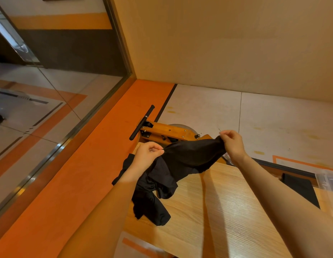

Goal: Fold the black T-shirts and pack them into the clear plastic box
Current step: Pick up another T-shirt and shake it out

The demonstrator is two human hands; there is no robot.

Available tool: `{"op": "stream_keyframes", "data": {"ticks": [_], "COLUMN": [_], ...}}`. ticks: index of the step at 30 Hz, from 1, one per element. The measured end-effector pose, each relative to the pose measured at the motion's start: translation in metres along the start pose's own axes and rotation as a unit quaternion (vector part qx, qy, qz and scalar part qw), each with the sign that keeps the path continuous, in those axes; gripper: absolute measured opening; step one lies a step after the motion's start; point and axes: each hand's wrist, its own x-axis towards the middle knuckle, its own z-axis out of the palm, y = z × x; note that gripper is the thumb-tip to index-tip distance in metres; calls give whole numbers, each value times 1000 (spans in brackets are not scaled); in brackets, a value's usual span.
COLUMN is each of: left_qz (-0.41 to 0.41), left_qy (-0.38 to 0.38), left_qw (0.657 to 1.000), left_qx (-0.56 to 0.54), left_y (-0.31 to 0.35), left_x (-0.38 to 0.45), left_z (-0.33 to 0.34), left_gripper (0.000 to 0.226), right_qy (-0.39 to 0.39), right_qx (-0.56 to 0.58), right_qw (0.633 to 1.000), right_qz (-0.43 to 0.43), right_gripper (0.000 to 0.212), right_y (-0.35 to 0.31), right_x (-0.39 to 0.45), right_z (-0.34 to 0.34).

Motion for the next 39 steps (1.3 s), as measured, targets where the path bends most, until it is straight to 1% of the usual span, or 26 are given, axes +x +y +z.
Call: {"op": "stream_keyframes", "data": {"ticks": [4,6,8,12,13,15,18,22,25,27,30,33,36,39], "left_qz": [-1,4,13,30,32,33,31,8,-14,-26,-55,-67,-77,-76], "left_qy": [-33,-51,-66,-98,-102,-101,-94,-89,-98,-112,-125,-151,-185,-180], "left_qw": [999,999,998,995,994,994,995,996,995,993,991,985,975,975], "left_qx": [-1,3,7,8,9,13,8,-5,5,15,-7,-53,-93,-101], "left_y": [6,8,9,7,6,5,3,-3,-8,-9,-8,-4,-2,-6], "left_x": [1,2,1,-2,-3,-5,-9,-11,-11,-13,-15,-19,-23,-25], "left_z": [4,4,2,-7,-9,-13,-18,-18,-15,-13,-10,-7,-5,-7], "left_gripper": [5,3,0,6,7,7,7,4,3,6,19,23,17,9], "right_qy": [-117,-173,-229,-302,-322,-350,-344,-337,-341,-334,-297,-249,-198,-161], "right_qx": [-81,-114,-143,-174,-174,-177,-176,-153,-126,-118,-124,-126,-107,-86], "right_qw": [989,975,958,927,920,909,913,924,928,933,943,955,970,980], "right_qz": [-45,-80,-94,-137,-143,-139,-132,-95,-75,-69,-82,-99,-96,-83], "right_gripper": [17,21,23,39,39,29,12,9,7,7,9,10,9,9], "right_y": [-12,-16,-18,-18,-18,-15,-11,-14,-17,-18,-17,-17,-23,-28], "right_x": [-19,-27,-34,-45,-48,-51,-53,-54,-56,-57,-54,-51,-48,-44], "right_z": [34,49,62,88,93,102,108,112,111,109,108,109,107,103]}}
